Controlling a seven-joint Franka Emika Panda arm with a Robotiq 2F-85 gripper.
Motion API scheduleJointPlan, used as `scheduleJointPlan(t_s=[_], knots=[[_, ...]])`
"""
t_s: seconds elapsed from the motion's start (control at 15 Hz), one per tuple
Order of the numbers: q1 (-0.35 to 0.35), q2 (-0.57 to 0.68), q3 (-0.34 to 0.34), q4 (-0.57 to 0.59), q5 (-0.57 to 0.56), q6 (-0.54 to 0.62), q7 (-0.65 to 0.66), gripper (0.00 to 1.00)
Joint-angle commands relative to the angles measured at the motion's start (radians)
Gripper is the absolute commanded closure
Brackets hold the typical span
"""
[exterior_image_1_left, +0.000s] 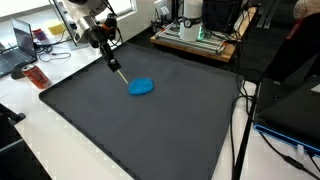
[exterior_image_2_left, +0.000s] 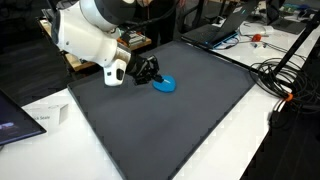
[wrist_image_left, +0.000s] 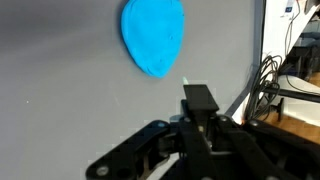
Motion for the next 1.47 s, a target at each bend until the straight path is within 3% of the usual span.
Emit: scheduleJointPlan(t_s=[0.0,0.47,1.0,1.4], knots=[[0.008,-0.070,-0.034,-0.103,0.106,0.007,-0.123,0.97],[0.062,-0.145,-0.099,-0.235,0.186,0.063,-0.254,0.97],[0.164,-0.300,-0.112,-0.422,0.220,0.286,-0.283,0.97],[0.246,-0.407,-0.100,-0.522,0.194,0.494,-0.212,0.97]])
